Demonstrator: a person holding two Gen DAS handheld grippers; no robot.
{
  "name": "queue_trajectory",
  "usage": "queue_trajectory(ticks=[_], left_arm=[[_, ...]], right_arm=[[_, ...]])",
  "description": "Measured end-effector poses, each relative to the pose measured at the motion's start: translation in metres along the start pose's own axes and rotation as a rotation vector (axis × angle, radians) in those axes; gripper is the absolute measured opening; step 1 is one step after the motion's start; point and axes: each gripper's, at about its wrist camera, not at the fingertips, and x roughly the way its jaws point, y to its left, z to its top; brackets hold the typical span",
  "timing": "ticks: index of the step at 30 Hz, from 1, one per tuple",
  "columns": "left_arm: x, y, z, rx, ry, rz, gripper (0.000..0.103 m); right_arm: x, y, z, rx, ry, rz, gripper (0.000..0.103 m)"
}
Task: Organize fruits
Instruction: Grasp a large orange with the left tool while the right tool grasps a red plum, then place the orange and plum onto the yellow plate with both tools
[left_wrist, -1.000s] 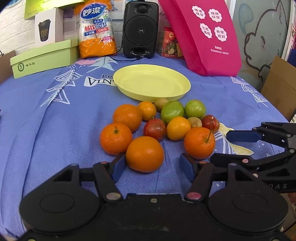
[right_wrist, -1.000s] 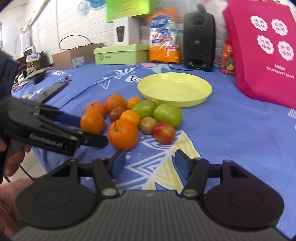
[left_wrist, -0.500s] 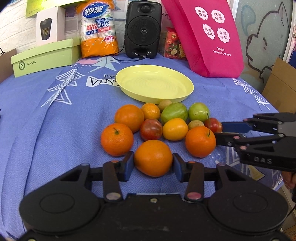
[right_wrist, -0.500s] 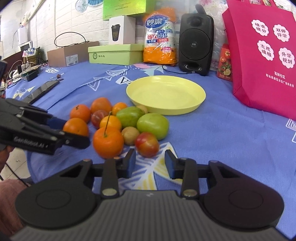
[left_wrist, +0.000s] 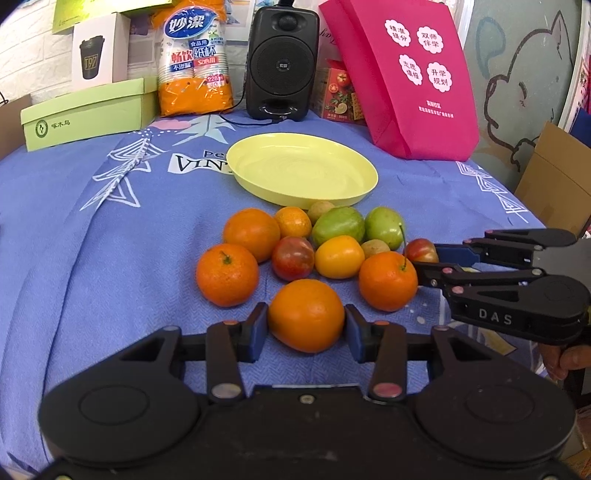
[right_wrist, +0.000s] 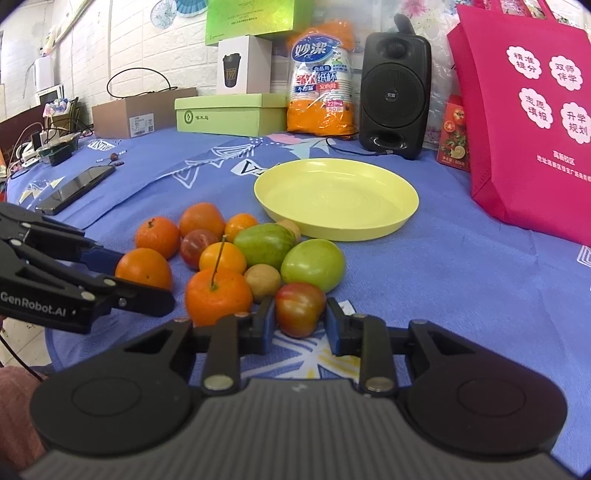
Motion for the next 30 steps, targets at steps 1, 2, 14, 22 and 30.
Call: queue_trajectory(ticks=[1,2,14,22,30], left_arm=[[-0.002,0.0,0.0,0.0,-0.001,-0.003,0.042],[-0.004,0.0,0.0,0.0,-0.003,-0.004,0.042],[-0.03,-0.001,0.0,0.012,-0.039,-0.022,0.042],[-0.035,0.007,0.024,0.029,-0.071,0.03,0.043],[0.002,0.016,0.106,0.061,-0.125,0.022,0.043]], right_arm=[[-0.002,0.001,-0.001,0.001,0.001,0.0,0.027],[-0.005,0.001,-0.001,0.002,0.001,0.002,0.027],[-0.04,0.001,-0.004,0.015,-0.027,0.001,0.027],[-0.054,-0.005,0.006,0.037,-0.073,0.025,0.027],[-0.025,-0.028,0.053,0.042,-0.115,0.032,0.027]])
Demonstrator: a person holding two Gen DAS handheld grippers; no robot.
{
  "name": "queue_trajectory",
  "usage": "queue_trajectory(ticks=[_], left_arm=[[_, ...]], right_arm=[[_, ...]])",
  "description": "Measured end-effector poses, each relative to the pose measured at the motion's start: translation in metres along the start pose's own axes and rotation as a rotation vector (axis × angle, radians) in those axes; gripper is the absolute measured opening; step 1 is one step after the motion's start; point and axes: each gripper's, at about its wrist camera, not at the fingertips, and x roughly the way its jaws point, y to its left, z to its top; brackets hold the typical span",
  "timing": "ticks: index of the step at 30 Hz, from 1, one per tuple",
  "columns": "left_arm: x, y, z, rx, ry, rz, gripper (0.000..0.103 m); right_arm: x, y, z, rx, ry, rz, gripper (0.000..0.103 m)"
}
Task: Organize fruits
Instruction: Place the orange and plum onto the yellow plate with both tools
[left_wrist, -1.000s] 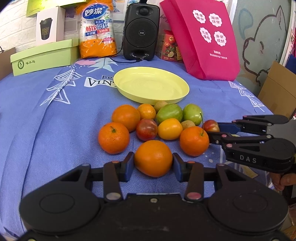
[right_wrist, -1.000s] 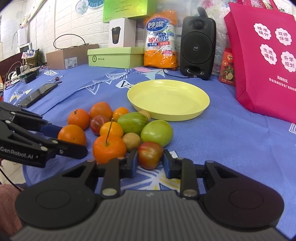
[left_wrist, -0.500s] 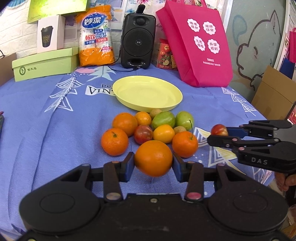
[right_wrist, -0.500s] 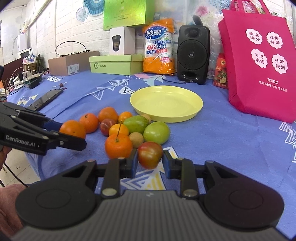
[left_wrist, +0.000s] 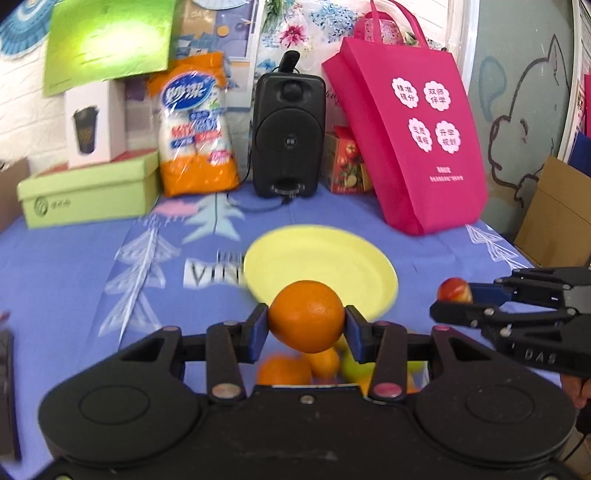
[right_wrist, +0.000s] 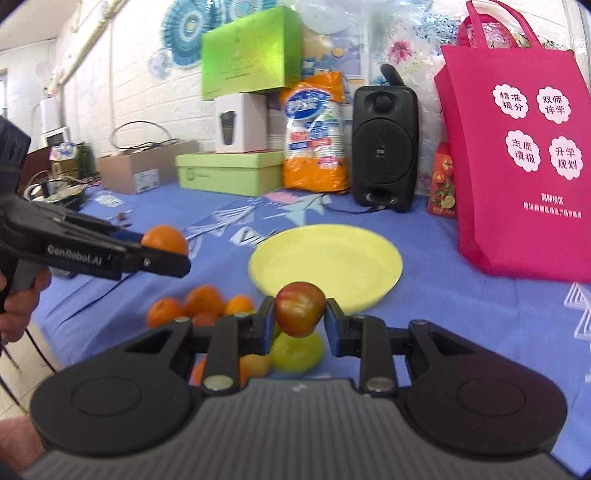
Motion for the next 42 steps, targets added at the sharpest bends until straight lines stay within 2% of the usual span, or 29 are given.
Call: queue_trajectory(ticks=[5,9,14,16,17,18,20,21,22,23,26,29,32,35,39,42], left_arm=[[0.064,0.0,0.028,0.027,0.076,-0.008,0.043],[0.106,0.0,0.029,0.025,0.143,-0.003,0.043],[0.136,0.002,0.026,0.041,0.188,0.022,0.043],[0.139,0.003,0.024,0.041,0.194,0.027,0.049],[0.139,0.003,0.024,0.042,0.186,0.041,0.058],[0.136,0.004,0.024,0.041,0.175,0.066,0.07],[0.132,0.007,0.025,0.026,0.157,0.098,0.087],[0.128,0.009,0.026,0.01,0.149,0.1,0.092],[0.125,0.012,0.028,-0.004,0.142,0.097,0.092],[0.122,0.013,0.029,-0.014,0.136,0.097,0.092],[0.11,0.014,0.032,-0.028,0.115,0.117,0.103],[0.094,0.012,0.033,-0.033,0.093,0.121,0.103],[0.075,0.01,0.03,-0.031,0.069,0.129,0.103],[0.046,0.007,0.022,-0.023,0.025,0.132,0.103],[-0.002,0.008,0.001,-0.038,-0.037,0.14,0.103],[-0.03,0.009,-0.019,-0.053,-0.054,0.142,0.103]], right_arm=[[0.048,-0.018,0.025,0.018,0.026,0.009,0.027],[0.083,-0.03,0.033,0.052,0.077,0.018,0.028],[0.11,-0.034,0.028,0.062,0.132,-0.003,0.028],[0.117,-0.036,0.026,0.07,0.147,-0.011,0.028],[0.118,-0.037,0.024,0.076,0.15,-0.015,0.03],[0.119,-0.037,0.024,0.078,0.153,-0.012,0.035],[0.116,-0.039,0.024,0.087,0.136,-0.021,0.041],[0.113,-0.041,0.025,0.098,0.126,-0.024,0.046],[0.11,-0.043,0.025,0.108,0.116,-0.028,0.052],[0.106,-0.044,0.025,0.112,0.106,-0.035,0.053],[0.093,-0.045,0.027,0.115,0.081,-0.042,0.053],[0.077,-0.041,0.028,0.119,0.049,-0.049,0.054],[0.058,-0.034,0.026,0.115,0.015,-0.048,0.059],[0.039,-0.025,0.021,0.106,-0.006,-0.05,0.061],[0.015,-0.014,0.008,0.097,-0.014,-0.036,0.061],[0.001,-0.004,-0.003,0.083,-0.005,-0.024,0.061]])
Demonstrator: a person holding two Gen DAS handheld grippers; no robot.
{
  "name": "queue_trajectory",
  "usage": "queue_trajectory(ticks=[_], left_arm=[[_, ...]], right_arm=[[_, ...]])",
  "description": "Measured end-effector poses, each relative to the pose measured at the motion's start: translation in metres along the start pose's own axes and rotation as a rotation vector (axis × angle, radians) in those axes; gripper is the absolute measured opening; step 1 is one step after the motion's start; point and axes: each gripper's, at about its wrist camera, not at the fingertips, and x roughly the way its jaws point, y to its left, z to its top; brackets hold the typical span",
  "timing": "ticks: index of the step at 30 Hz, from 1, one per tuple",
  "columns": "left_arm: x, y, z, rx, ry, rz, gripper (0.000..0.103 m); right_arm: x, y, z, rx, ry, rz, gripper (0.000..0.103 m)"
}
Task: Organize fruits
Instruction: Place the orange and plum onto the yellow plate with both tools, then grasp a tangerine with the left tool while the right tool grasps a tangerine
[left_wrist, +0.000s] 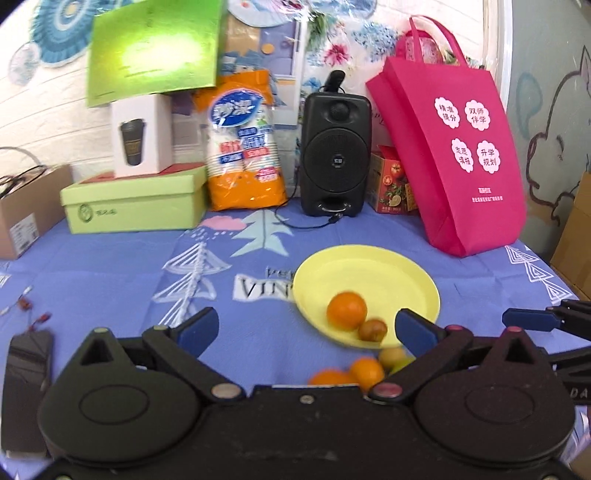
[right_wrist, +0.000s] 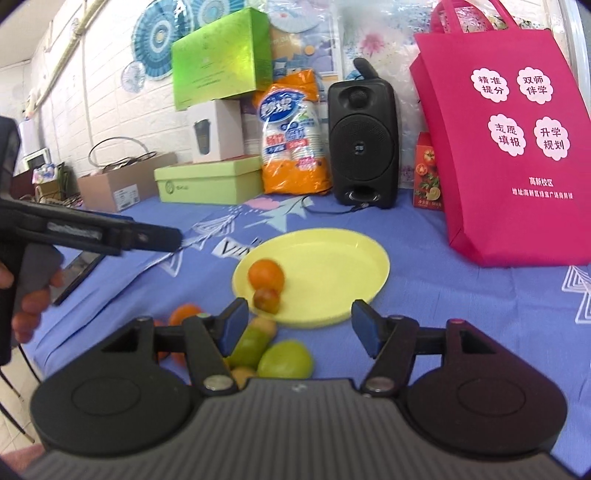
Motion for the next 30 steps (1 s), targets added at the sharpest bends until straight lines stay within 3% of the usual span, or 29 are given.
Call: queue_trajectory(ticks=[3,8,11,17,19,24,26,30], left_arm=[[-0.021,0.005,-0.02,-0.006,-0.007,0.015,0.103],[-0.04,-0.004,-0.052,0.086,-0.001,0.051,0.103],[-0.039,-0.01,-0.068,0.142,0.025,0.05,0.103],[-0.02,-0.01,-0.078,0.119,0.065,0.042,0.099],[-0.012,-0.011,-0.079,0.124,0.07,0.038,0.095],[0.014,-0.012,-0.08,0.123,0.115,-0.02,0.063],[0.022,-0.013,-0.081,0.114,0.132,-0.04,0.057],[0.035,-0.016,-0.082,0.126,0.139,-0.045,0.055]], right_arm=[[-0.011,0.008,-0.011,-0.013,0.013,0.017,0.061],[-0.027,0.021,-0.023,-0.033,0.026,0.076,0.061],[-0.034,0.032,-0.031,-0.078,0.039,0.117,0.061],[-0.024,0.054,-0.048,-0.145,0.114,0.141,0.061],[-0.018,0.059,-0.053,-0.156,0.134,0.135,0.061],[-0.001,0.064,-0.063,-0.167,0.18,0.094,0.061],[0.002,0.064,-0.065,-0.164,0.174,0.092,0.061],[0.008,0.063,-0.065,-0.153,0.161,0.077,0.061]])
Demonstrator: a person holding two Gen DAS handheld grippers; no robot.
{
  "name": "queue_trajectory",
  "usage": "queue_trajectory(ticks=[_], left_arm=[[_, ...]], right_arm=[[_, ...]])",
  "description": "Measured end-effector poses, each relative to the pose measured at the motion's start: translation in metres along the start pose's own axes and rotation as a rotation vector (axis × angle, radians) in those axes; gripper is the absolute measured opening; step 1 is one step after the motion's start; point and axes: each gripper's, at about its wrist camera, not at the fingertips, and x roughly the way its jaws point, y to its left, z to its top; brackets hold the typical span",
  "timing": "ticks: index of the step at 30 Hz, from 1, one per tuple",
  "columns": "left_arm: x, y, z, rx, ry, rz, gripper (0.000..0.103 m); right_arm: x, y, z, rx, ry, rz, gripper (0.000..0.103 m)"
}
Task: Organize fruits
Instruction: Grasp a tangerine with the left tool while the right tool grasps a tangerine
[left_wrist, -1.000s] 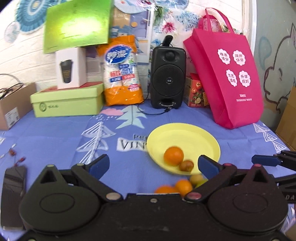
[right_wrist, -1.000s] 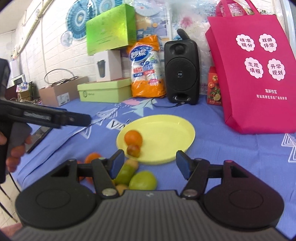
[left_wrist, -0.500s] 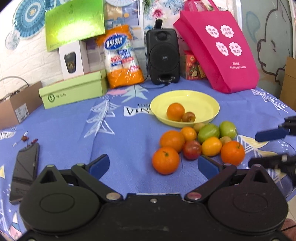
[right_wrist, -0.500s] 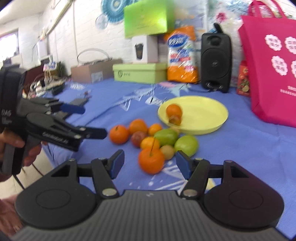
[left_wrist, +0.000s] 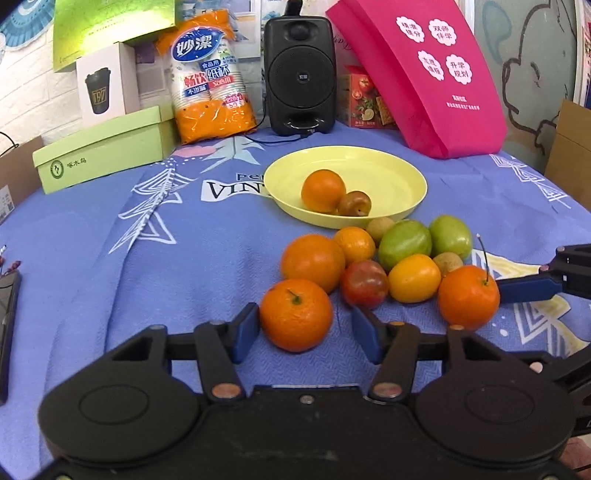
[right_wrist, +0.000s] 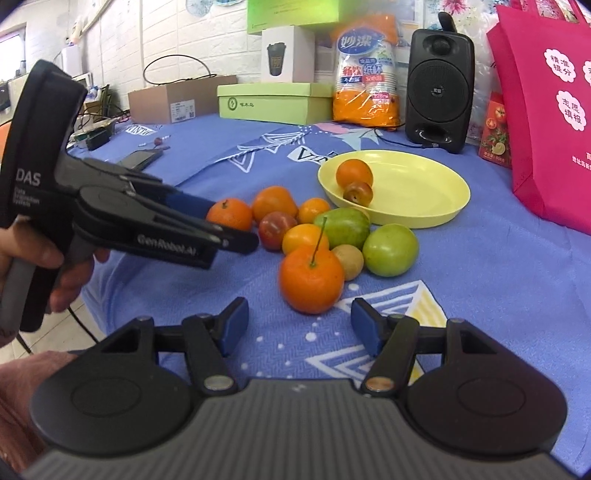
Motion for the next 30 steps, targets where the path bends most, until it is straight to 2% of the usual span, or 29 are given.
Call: queue_trajectory(ticks=[2,4,8,9,10,13,23,30], left_arm=[[0.003,0.001,0.0,0.001,-0.001,-0.005,0.052],[0.004,0.003,0.002,-0.008,-0.001,-0.009,0.042],[0.004,0.009,0.003,-0.038,0.003,-0.028,0.04],[0.004,0.01,0.002,-0.043,0.004,-0.029,0.04],[0.003,0.011,0.002,-0.047,0.004,-0.03,0.04],[0.001,0.011,0.0,-0.053,0.004,-0.029,0.04],[-0.016,0.005,-0.007,-0.062,0.002,-0.04,0.04],[-0.039,0.0,-0.005,-0.051,-0.026,-0.06,0.04]], right_arm=[[0.005,0.001,0.001,-0.004,-0.007,-0.016,0.061],[0.009,0.002,0.002,-0.006,-0.015,-0.031,0.061],[0.015,0.005,0.004,0.001,-0.026,-0.057,0.061],[0.016,0.006,0.004,0.002,-0.029,-0.061,0.057],[0.016,0.007,0.003,-0.002,-0.034,-0.063,0.048],[0.016,0.004,0.004,0.002,-0.042,-0.056,0.038],[0.004,-0.001,0.004,0.015,-0.042,-0.03,0.037],[-0.01,-0.004,0.0,0.01,-0.042,-0.035,0.037]])
